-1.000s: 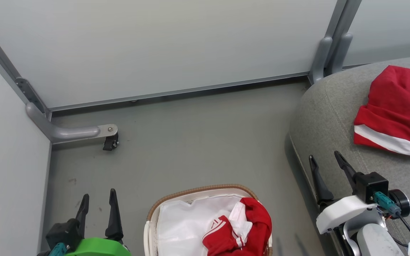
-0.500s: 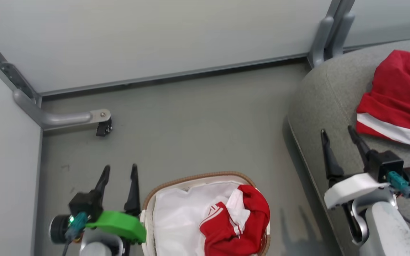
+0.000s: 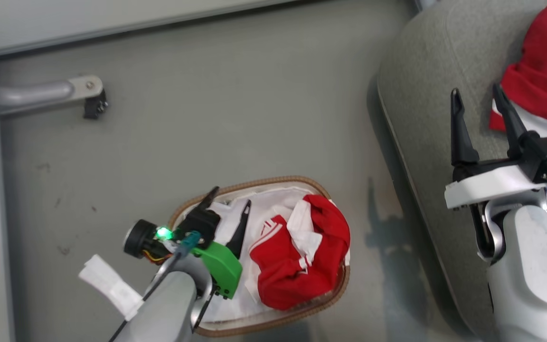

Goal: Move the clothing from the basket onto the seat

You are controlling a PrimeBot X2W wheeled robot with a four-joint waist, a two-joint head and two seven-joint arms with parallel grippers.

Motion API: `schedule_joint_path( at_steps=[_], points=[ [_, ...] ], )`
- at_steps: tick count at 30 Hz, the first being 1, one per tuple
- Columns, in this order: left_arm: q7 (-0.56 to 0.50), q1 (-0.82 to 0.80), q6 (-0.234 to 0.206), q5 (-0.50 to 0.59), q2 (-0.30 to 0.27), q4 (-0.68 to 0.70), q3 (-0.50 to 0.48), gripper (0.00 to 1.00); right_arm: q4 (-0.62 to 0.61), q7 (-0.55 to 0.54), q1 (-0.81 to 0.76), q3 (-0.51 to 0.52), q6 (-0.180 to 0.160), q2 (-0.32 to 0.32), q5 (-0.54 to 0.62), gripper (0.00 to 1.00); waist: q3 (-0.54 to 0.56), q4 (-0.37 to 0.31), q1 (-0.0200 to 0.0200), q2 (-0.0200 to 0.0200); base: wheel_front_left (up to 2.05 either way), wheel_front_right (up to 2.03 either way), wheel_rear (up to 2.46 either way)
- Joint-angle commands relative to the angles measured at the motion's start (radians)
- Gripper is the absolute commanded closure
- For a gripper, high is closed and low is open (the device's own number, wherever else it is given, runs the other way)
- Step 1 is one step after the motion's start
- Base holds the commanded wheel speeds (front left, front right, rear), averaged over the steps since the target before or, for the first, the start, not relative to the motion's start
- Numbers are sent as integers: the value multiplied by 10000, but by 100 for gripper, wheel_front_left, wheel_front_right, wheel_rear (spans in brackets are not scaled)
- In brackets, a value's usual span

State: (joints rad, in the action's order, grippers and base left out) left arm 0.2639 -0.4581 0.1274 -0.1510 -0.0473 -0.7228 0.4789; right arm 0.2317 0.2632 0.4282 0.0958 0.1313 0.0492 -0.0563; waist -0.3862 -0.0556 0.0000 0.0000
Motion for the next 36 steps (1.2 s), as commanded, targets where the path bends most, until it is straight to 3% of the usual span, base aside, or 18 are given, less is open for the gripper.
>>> schedule_joint_path(
  at_steps=[1, 13, 19, 34, 35, 36],
  points=[
    [9, -380, 42, 20, -55, -209, 342, 0, -77, 25, 257, -25, -10, 21, -52, 0, -1461, -671, 0, 0, 0, 0, 0],
    [-205, -1737, 40, -1203, -166, -2443, 4498, 0, -445, 26, 1394, -598, -10, 21, -394, 0, -3311, -1638, 0, 0, 0, 0, 0],
    [-275, -2231, 41, -1813, -285, -2984, 5927, 0, -539, 25, 1591, -939, -10, 21, -544, 0, -3892, -1948, 0, 0, 0, 0, 0],
    [-94, -3275, 42, -3137, -558, -4256, 6173, 0, -692, 25, 1816, -1266, -10, 22, -819, 0, -4599, -2304, 0, 0, 0, 0, 0],
    [-139, -3307, 42, -3206, -530, -4321, 6221, 18, -683, 26, 1829, -1298, -10, 22, -828, 0, -4612, -2311, 0, 0, 0, 0, 0],
    [-157, -3348, 42, -3265, -512, -4350, 6269, 47, -673, 26, 1838, -1328, -10, 22, -837, 0, -4620, -2319, 0, 0, 0, 0, 0]
  ],
)
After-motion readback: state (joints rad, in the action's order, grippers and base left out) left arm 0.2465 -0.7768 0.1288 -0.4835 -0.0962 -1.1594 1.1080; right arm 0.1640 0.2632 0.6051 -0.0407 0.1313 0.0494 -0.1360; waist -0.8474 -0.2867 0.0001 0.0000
